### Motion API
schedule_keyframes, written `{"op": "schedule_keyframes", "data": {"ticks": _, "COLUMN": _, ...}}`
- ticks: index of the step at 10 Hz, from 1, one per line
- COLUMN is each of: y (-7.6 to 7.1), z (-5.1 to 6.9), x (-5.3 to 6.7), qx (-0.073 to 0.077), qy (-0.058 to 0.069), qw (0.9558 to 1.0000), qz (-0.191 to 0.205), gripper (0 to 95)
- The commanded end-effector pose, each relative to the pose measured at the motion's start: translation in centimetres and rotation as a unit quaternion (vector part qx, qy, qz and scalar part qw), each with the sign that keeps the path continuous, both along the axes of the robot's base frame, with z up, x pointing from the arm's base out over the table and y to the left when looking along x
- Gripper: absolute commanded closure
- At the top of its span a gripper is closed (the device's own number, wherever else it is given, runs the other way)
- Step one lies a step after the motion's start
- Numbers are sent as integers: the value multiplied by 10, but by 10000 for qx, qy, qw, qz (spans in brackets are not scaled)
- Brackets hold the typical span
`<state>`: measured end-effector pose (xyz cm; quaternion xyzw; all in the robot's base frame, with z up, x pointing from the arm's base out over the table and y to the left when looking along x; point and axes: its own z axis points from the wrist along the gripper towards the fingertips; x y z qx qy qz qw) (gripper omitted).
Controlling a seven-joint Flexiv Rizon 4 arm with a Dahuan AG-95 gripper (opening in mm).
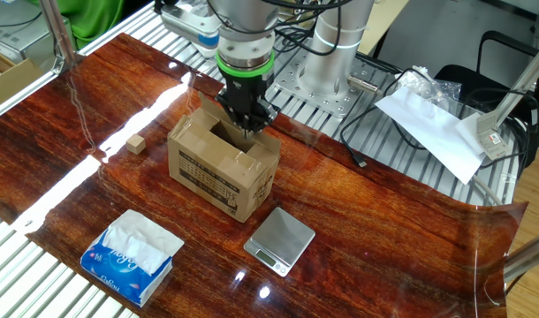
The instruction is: Open a box
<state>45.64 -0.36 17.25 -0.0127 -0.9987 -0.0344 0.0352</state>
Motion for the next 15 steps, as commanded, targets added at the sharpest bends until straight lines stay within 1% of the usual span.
{"op": "schedule_keyframes", "data": {"ticks": 1, "y": 0, "z": 0, "x": -1, "qx": -48, "qy": -63, "qw": 10000, "qz": 14, "gripper": 950}}
{"op": "schedule_keyframes", "data": {"ticks": 4, "y": 0, "z": 0, "x": -1, "qx": -27, "qy": -104, "qw": 9999, "qz": 126, "gripper": 950}}
{"op": "schedule_keyframes", "data": {"ticks": 7, "y": 0, "z": 0, "x": -1, "qx": 31, "qy": -162, "qw": 9998, "qz": 150, "gripper": 950}}
{"op": "schedule_keyframes", "data": {"ticks": 9, "y": 0, "z": 0, "x": -1, "qx": 30, "qy": -252, "qw": 9996, "qz": 151, "gripper": 950}}
{"op": "schedule_keyframes", "data": {"ticks": 11, "y": 0, "z": 0, "x": -1, "qx": 36, "qy": -290, "qw": 9995, "qz": 141, "gripper": 950}}
{"op": "schedule_keyframes", "data": {"ticks": 13, "y": 0, "z": 0, "x": -1, "qx": 40, "qy": -282, "qw": 9995, "qz": 144, "gripper": 950}}
{"op": "schedule_keyframes", "data": {"ticks": 15, "y": 0, "z": 0, "x": -1, "qx": 52, "qy": -227, "qw": 9996, "qz": 142, "gripper": 950}}
